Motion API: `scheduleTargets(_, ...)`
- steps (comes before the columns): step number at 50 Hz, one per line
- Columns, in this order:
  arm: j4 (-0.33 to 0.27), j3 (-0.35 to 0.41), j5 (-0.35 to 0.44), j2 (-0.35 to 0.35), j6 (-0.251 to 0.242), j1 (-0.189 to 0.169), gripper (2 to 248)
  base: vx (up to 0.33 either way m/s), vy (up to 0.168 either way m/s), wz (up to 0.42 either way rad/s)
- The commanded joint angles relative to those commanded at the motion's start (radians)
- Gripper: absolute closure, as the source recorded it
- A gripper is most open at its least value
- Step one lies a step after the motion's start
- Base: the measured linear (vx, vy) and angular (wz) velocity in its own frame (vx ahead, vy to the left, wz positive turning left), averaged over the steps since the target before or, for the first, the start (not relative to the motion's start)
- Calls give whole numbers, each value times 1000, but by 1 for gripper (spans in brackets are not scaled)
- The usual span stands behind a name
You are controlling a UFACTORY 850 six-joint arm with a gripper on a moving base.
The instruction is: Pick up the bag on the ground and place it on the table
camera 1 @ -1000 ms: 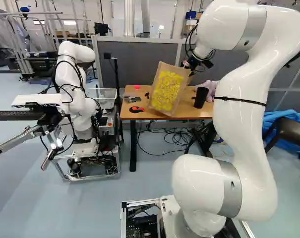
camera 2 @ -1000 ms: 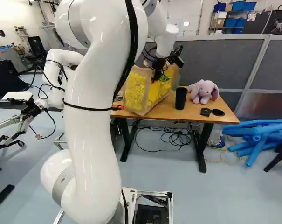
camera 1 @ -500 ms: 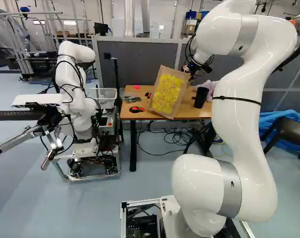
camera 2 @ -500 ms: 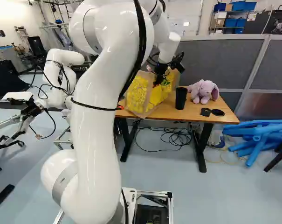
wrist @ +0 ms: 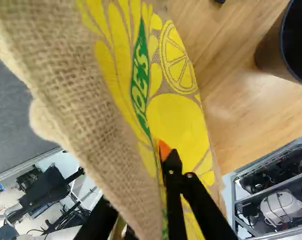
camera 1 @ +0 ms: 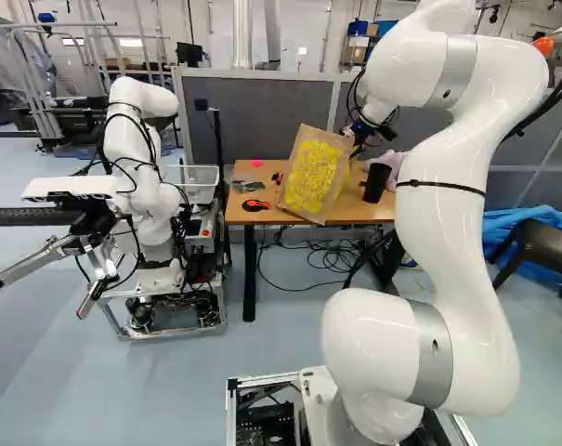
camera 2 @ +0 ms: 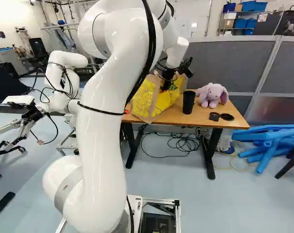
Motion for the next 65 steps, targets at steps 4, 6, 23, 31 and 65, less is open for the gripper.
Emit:
scheduleTargets(4,0,0,0,0,0,0,166,0,0,0)
scheduleTargets(6,0,0,0,0,0,0,166,0,0,0)
scheduleTargets(23,0,0,0,0,0,0,55,0,0,0)
scheduleTargets(31,0,1,0,5,0,0,3,0,0,0)
scheduleTargets(65,0,5,0,78,0,0,3,0,0,0)
